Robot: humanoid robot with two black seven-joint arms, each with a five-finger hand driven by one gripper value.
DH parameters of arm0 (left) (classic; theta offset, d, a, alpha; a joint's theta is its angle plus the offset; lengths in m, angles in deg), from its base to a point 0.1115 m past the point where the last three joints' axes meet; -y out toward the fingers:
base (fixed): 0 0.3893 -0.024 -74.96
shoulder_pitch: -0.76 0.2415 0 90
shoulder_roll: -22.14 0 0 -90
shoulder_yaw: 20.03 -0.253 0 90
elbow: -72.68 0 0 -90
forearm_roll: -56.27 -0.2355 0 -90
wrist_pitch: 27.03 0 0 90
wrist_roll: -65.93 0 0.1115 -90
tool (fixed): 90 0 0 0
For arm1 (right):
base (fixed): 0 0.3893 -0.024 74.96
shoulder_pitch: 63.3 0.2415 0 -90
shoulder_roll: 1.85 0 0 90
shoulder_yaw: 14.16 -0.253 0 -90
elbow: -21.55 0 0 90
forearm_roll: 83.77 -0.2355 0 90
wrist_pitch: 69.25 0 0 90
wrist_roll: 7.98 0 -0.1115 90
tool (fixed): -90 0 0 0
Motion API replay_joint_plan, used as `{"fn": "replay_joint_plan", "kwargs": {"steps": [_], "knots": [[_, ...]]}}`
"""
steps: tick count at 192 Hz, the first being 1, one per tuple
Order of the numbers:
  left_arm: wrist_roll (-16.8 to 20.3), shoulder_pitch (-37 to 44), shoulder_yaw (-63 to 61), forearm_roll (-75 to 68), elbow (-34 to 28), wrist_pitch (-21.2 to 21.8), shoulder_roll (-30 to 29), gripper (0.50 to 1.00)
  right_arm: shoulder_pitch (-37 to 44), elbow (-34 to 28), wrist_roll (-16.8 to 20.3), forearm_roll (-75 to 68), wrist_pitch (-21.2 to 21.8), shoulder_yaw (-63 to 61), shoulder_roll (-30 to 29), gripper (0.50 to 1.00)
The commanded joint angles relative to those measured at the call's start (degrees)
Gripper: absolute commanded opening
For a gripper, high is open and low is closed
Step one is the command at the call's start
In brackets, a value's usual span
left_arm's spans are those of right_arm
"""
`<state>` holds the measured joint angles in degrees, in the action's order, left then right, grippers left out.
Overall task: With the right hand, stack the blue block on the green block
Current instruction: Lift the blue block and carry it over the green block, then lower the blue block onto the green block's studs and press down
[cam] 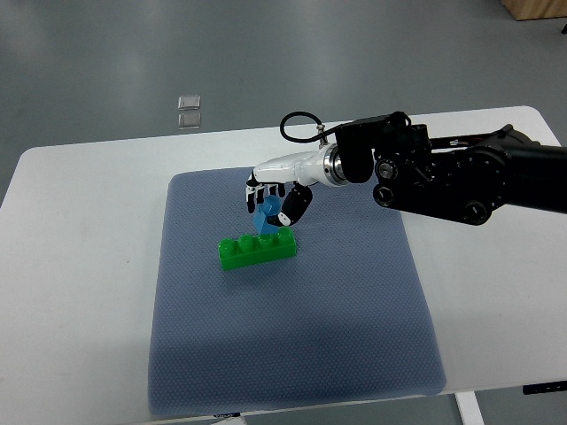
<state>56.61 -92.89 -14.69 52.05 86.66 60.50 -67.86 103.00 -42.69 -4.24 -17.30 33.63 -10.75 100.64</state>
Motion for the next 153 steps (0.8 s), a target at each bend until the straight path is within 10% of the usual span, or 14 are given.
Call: {"fn": "replay_joint_plan", "kwargs": {"steps": [1,153], "knots": [[0.00,-0.04,-0.07,-0.01,0.00,0.00,0.00,1.000,-0.01,-0.01,0.48,-0.38,-0.05,0.11,-0.18,0.613],[0.00,-0.04,0.02,-0.01,-0.09,0.00,0.00,1.000,-1.68,-0.45,1.27,-1.87,-1.19,0.90,-2.21,0.617]]}}
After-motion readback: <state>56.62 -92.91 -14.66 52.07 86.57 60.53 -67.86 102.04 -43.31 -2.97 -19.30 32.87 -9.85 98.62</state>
